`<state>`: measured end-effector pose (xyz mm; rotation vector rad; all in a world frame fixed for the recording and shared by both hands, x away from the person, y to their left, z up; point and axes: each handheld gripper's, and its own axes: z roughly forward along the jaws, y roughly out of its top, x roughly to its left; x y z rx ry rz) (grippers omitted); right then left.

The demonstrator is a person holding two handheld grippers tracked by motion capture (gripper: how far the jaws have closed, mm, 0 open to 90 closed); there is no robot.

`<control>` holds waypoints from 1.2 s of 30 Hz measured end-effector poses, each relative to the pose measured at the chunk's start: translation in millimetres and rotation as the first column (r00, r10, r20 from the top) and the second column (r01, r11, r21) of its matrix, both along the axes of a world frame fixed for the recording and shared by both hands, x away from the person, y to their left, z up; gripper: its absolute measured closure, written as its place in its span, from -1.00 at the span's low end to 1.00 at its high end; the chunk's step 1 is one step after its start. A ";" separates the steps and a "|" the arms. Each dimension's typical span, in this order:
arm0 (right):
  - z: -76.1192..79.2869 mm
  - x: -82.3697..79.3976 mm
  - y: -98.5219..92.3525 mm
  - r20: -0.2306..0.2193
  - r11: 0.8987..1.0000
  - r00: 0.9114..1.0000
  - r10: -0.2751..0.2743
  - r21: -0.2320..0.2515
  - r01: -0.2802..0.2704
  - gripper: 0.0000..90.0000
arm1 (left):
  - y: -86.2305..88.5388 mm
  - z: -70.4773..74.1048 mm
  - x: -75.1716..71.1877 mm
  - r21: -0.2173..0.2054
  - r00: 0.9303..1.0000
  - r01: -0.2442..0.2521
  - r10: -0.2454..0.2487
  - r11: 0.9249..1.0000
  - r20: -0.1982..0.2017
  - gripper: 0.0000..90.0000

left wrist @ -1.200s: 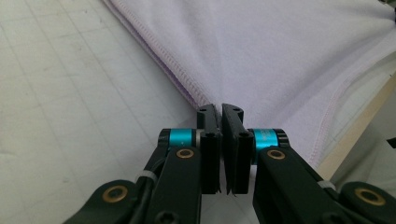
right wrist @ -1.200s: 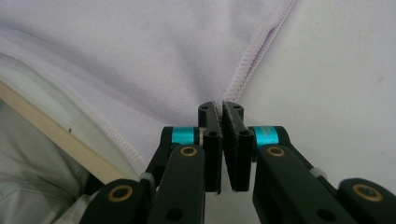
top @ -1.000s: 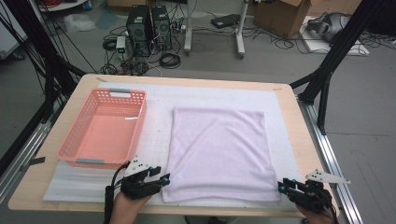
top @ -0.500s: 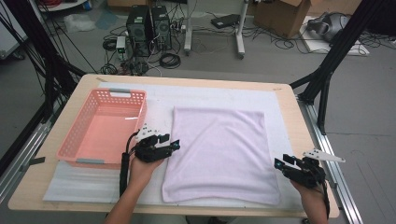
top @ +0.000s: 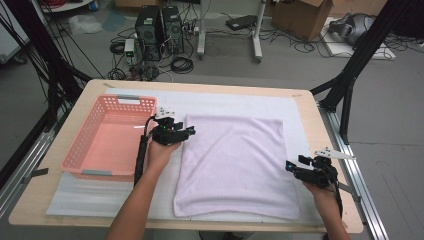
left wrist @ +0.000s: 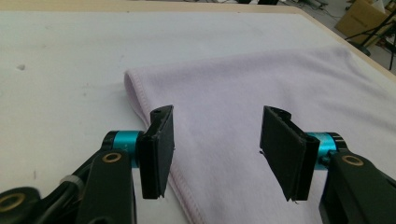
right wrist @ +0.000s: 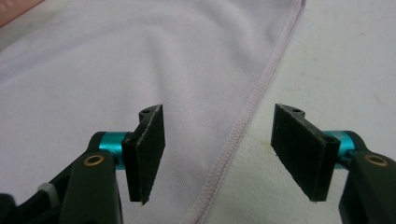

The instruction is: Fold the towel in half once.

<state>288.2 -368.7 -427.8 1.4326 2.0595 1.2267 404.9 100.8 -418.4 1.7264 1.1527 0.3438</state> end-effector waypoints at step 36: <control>-3.1 78.8 6.1 -0.012 0.997 0.999 -0.040 -0.066 0.039 -0.16 | -10.4 -33.1 57.7 0.152 0.988 -0.139 0.146 0.979 -0.039 0.20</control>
